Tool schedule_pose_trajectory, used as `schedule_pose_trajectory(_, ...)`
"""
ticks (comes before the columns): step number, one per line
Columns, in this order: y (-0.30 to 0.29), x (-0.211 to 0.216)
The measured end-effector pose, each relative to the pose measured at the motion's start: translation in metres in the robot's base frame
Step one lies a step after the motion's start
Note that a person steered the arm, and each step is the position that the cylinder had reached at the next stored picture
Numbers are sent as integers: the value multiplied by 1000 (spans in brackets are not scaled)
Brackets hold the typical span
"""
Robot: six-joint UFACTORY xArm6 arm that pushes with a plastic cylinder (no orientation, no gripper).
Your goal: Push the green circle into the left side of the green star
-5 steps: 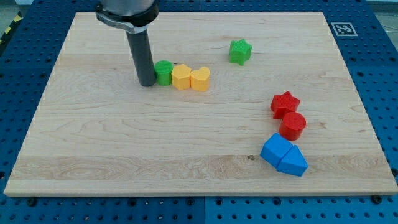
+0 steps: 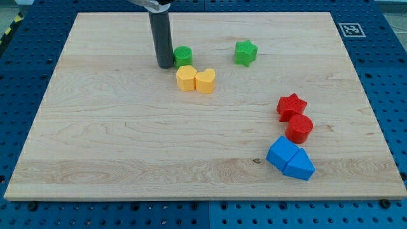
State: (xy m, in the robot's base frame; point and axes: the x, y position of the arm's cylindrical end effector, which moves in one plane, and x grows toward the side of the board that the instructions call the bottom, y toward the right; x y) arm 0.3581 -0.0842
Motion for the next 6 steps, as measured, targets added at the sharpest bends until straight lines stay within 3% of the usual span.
schedule_pose_trajectory(1,12,0)
schedule_pose_trajectory(3,98,-1)
schedule_pose_trajectory(6,99,-11)
